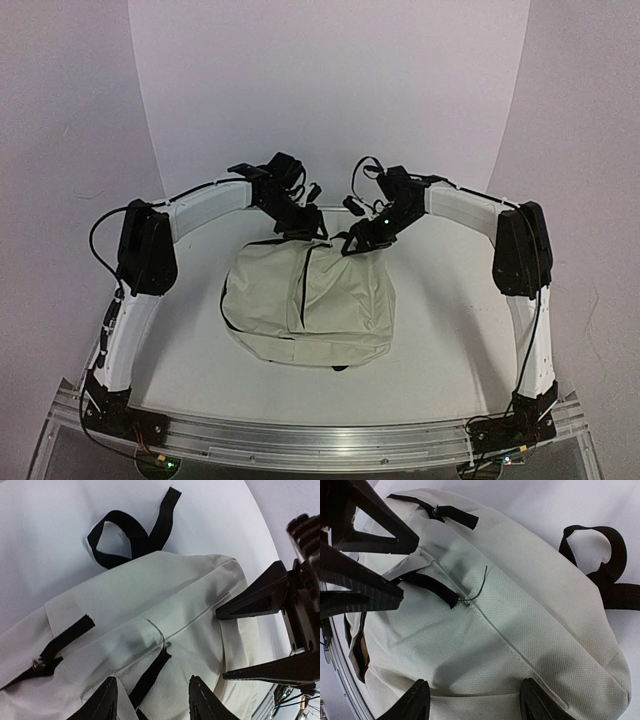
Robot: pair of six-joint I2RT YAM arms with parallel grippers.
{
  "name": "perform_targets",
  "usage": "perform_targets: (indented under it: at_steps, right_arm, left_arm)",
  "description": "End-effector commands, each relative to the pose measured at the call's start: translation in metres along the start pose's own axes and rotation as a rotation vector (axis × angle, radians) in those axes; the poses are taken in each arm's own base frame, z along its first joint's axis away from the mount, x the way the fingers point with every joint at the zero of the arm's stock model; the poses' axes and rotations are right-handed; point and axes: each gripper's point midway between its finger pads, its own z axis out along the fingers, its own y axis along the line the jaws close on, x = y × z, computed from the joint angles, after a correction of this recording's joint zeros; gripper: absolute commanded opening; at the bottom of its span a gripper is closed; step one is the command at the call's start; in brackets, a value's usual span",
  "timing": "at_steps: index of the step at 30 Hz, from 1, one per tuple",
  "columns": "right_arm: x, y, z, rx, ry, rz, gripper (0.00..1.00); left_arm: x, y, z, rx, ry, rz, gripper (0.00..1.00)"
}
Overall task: Pack the student bag
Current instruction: Zip the student bag at the center of the board.
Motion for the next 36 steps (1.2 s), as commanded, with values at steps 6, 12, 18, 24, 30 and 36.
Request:
perform_targets:
  at_steps: [6,12,18,24,30,36]
  right_arm:
    - [0.007,0.009,-0.004,-0.022,0.024,0.031,0.61]
    - [0.007,0.009,-0.003,-0.022,0.022,0.034,0.61]
    - [0.007,0.007,-0.001,-0.023,0.025,0.038,0.61]
    - [0.007,0.005,0.002,-0.023,0.027,0.043,0.61]
    - [0.005,0.005,0.002,-0.022,0.022,0.043,0.61]
    - [0.004,0.002,0.004,-0.011,0.023,0.041,0.61]
  left_arm:
    - [-0.030,-0.016,0.002,0.028,-0.076,0.148,0.45]
    - [-0.020,-0.017,0.016,0.039,-0.042,0.180,0.41]
    - [-0.013,-0.013,0.025,0.039,-0.018,0.182,0.37]
    - [-0.007,-0.021,0.027,0.062,-0.002,0.200,0.34]
    - [-0.003,-0.024,0.024,0.065,0.007,0.207,0.22]
    - [-0.011,-0.024,0.015,0.039,-0.020,0.196,0.05]
